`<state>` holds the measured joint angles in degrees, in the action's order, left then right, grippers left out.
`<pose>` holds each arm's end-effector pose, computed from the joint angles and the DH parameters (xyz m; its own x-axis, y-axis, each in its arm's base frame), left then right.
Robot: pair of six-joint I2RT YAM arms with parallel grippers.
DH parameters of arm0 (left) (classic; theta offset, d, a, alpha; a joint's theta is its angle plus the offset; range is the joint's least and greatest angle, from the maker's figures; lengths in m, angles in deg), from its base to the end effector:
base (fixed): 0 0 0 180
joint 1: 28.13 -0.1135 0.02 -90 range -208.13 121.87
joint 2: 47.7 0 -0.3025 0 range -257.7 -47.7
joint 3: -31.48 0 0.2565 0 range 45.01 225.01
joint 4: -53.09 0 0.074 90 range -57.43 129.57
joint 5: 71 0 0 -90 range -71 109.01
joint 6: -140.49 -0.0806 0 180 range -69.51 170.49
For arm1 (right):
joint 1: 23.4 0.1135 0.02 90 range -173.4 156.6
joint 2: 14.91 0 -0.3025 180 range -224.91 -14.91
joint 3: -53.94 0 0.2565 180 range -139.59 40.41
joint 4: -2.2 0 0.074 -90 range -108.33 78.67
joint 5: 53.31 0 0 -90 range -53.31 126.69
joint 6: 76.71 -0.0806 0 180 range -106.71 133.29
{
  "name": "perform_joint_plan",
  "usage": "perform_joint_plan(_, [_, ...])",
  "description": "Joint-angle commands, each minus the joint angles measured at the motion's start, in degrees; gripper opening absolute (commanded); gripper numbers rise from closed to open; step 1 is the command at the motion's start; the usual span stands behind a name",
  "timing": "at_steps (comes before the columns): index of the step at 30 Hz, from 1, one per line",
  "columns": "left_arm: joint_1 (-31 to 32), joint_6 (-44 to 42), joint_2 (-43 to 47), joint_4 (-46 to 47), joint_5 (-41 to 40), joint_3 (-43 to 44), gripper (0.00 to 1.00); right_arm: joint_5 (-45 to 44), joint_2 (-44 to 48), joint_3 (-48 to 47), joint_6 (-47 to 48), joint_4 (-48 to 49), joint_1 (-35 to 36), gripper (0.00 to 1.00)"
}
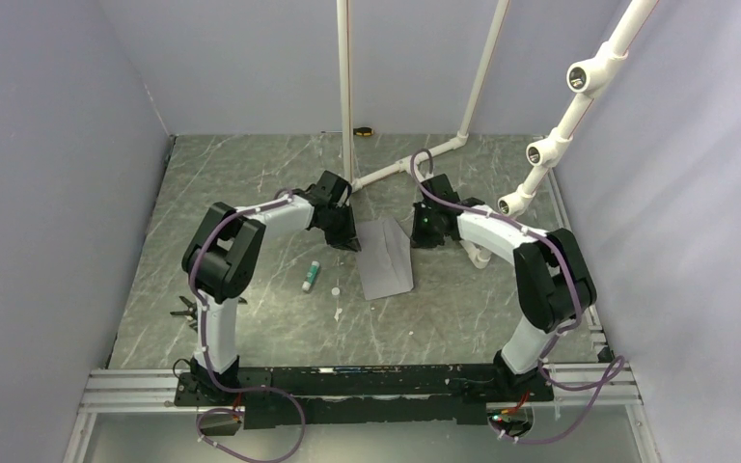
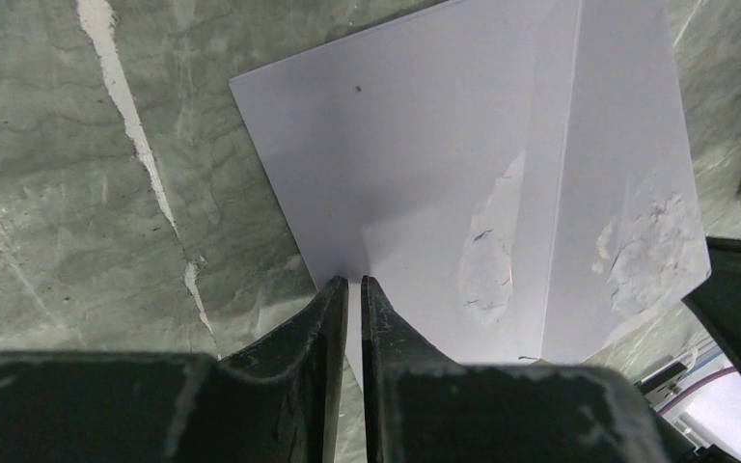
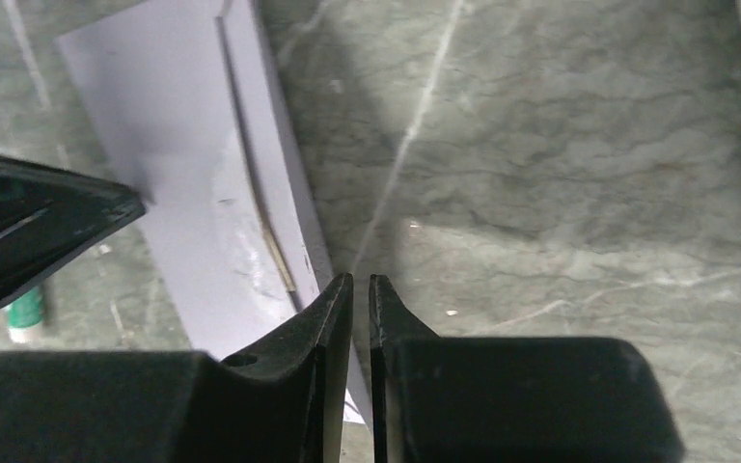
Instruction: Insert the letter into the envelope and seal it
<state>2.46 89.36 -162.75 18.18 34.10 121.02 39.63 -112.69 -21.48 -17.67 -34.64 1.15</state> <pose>0.3806 -0.2494 0.1450 -0.9607 -0.1359 -0.2422 -0.0011 0.8739 -0.4862 0.3414 0.1605 0.1829 -0.8957 0.1557 -0.4164 0.0256 0.9532 0.3012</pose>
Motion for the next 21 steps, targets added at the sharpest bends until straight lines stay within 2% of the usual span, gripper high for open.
perform_joint_plan(1, [0.5, 1.6, -2.7, -5.9, -4.0, 1.5, 0.16, 5.5, 2.6, 1.2, 1.4, 4.9, -0.1, 0.17])
perform_joint_plan(12, [0.6, 2.1, -3.8, -6.2, -3.7, 1.5, 0.15, 8.8, -2.0, -0.9, 3.7, 6.3, 2.6, 0.19])
perform_joint_plan(21, [0.6, 2.6, -3.4, -5.1, -3.3, -0.5, 0.13, 0.5, -7.3, -6.6, 6.8, 1.8, 7.7, 0.18])
